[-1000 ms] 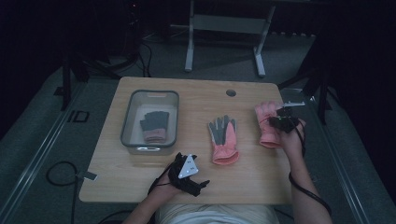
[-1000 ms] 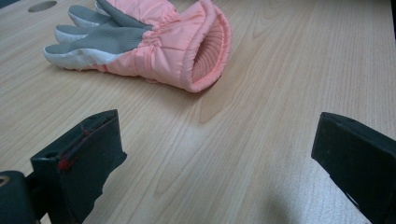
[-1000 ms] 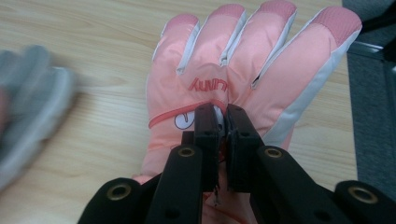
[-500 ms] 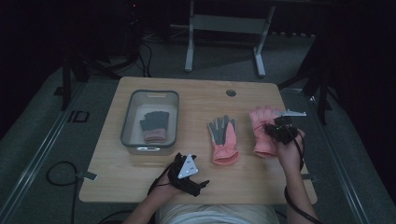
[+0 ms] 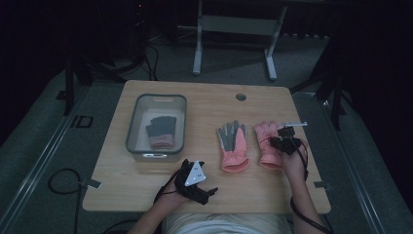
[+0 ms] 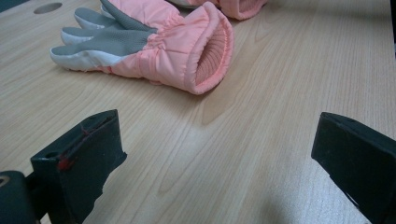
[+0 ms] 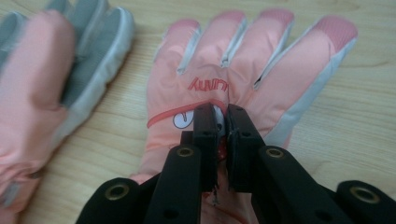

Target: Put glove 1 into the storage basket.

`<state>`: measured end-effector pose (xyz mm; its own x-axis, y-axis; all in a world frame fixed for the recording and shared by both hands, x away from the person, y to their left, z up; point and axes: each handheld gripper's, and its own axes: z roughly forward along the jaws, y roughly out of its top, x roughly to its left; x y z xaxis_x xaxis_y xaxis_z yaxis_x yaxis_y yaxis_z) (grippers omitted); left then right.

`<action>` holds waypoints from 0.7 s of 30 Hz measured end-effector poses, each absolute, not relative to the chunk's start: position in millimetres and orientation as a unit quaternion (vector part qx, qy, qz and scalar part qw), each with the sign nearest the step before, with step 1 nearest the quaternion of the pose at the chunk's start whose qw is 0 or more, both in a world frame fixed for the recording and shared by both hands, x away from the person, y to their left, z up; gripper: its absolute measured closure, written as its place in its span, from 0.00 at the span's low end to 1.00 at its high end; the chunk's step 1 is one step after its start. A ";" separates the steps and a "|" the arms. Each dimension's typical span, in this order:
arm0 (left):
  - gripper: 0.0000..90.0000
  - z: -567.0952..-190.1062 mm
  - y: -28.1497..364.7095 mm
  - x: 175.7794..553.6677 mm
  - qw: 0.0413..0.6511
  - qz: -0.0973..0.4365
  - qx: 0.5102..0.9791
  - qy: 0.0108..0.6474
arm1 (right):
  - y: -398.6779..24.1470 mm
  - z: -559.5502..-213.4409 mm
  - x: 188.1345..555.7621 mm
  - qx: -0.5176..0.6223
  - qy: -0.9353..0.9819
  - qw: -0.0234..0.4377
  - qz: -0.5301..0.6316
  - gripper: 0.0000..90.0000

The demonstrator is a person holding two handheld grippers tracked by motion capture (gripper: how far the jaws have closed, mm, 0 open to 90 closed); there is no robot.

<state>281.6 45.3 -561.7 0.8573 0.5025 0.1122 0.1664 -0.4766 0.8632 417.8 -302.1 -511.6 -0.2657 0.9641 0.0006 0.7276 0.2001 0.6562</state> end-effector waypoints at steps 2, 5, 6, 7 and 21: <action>0.02 -561.8 45.2 281.6 0.471 0.178 0.841 0.199 | -302.7 -514.6 419.7 0.569 0.745 0.207 0.278 0.92; 0.02 -561.7 45.1 281.4 0.472 0.177 0.840 0.199 | -303.0 -520.3 424.0 0.566 0.749 0.198 0.280 0.90; 0.02 -561.9 44.9 281.3 0.471 0.177 0.841 0.198 | -304.0 -521.3 425.4 0.567 0.751 0.191 0.280 0.89; 0.02 -562.0 44.6 281.1 0.471 0.178 0.841 0.198 | -305.0 -521.6 426.4 0.566 0.752 0.186 0.281 0.89; 0.02 -563.6 42.1 281.4 0.466 0.174 0.845 0.197 | -309.7 -505.4 417.1 0.498 0.793 0.204 0.285 0.59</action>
<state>281.4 42.1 -563.6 0.8618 0.4951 0.1103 0.1705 -0.4876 0.8563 417.1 -309.7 -505.4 -0.4206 0.9063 -0.0405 0.6735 0.3418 0.6554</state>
